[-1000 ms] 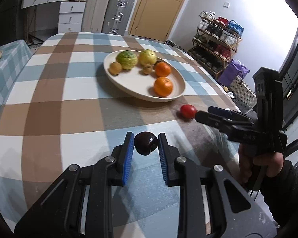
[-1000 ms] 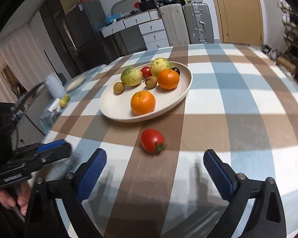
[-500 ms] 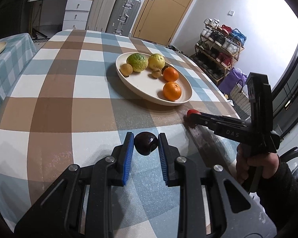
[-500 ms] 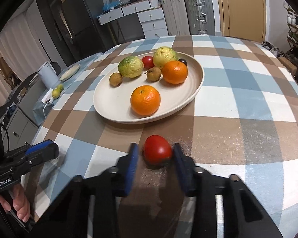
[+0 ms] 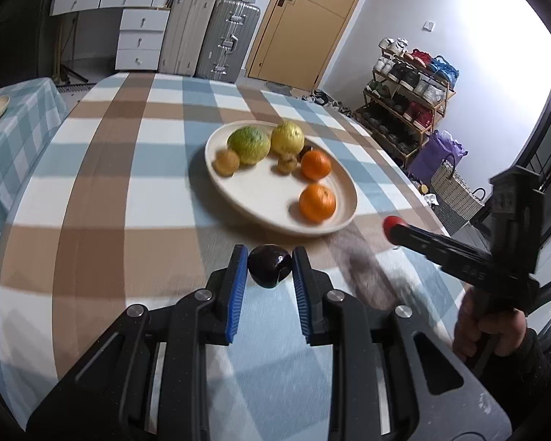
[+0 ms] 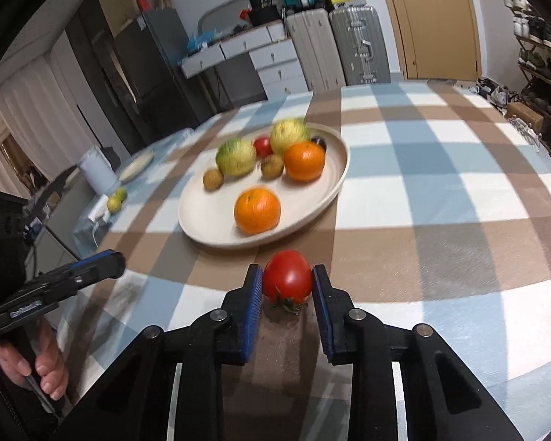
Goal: Organize fruits
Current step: 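Carry the tomato and plum over the cream plate and open both tools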
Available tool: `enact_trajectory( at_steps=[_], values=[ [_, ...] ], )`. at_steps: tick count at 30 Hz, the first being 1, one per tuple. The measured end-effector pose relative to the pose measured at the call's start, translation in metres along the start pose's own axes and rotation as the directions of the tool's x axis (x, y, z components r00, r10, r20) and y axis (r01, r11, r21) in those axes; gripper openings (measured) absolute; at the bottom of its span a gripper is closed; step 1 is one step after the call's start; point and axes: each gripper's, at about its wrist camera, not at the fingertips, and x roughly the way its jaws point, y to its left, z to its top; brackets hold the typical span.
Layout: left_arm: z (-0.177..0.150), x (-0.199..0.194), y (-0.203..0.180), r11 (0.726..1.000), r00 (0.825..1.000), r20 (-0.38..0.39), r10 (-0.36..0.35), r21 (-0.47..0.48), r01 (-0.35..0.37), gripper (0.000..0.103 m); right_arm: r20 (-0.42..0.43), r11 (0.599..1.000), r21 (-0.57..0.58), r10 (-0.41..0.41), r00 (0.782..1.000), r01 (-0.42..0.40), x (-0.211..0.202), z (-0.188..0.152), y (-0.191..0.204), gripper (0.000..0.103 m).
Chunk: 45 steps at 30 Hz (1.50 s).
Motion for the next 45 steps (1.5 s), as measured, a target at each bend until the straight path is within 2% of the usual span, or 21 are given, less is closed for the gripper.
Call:
enact_trajectory(
  at_steps=[4,10,16,24,32,41,45],
  values=[
    [0.019,0.016,-0.007,1.0,1.0,0.012,0.013,0.007,-0.013,0.022,0.047,0.999,-0.019,0.029,0.999,-0.028,-0.012,0.018,-0.001,0.028],
    [0.046,0.047,-0.008,1.0,1.0,0.011,0.019,-0.01,-0.019,0.022,0.057,0.994,-0.046,0.105,0.993,-0.102,-0.005,0.052,0.004,0.028],
    [0.064,0.08,-0.001,0.999,0.999,-0.011,0.033,-0.033,-0.034,0.022,0.028,0.984,-0.086,0.156,0.987,-0.153,0.024,0.087,0.015,0.028],
    [0.077,0.118,0.003,0.999,0.998,-0.054,0.02,-0.031,-0.022,0.022,-0.045,0.984,-0.077,0.157,0.987,-0.16,0.075,0.117,0.017,0.028],
    [0.086,0.134,0.007,0.999,0.998,-0.063,-0.001,-0.036,-0.001,0.022,-0.1,0.986,-0.091,0.131,0.986,-0.14,0.107,0.124,0.021,0.028],
    [0.086,0.14,0.011,0.999,0.998,-0.063,-0.007,-0.04,0.005,0.022,-0.126,0.99,-0.089,0.099,0.987,-0.111,0.121,0.121,0.023,0.028],
    [0.085,0.141,0.013,0.999,0.998,-0.068,-0.005,-0.042,0.002,0.022,-0.13,0.99,-0.075,0.111,0.985,-0.122,0.124,0.121,0.022,0.028]
  ],
)
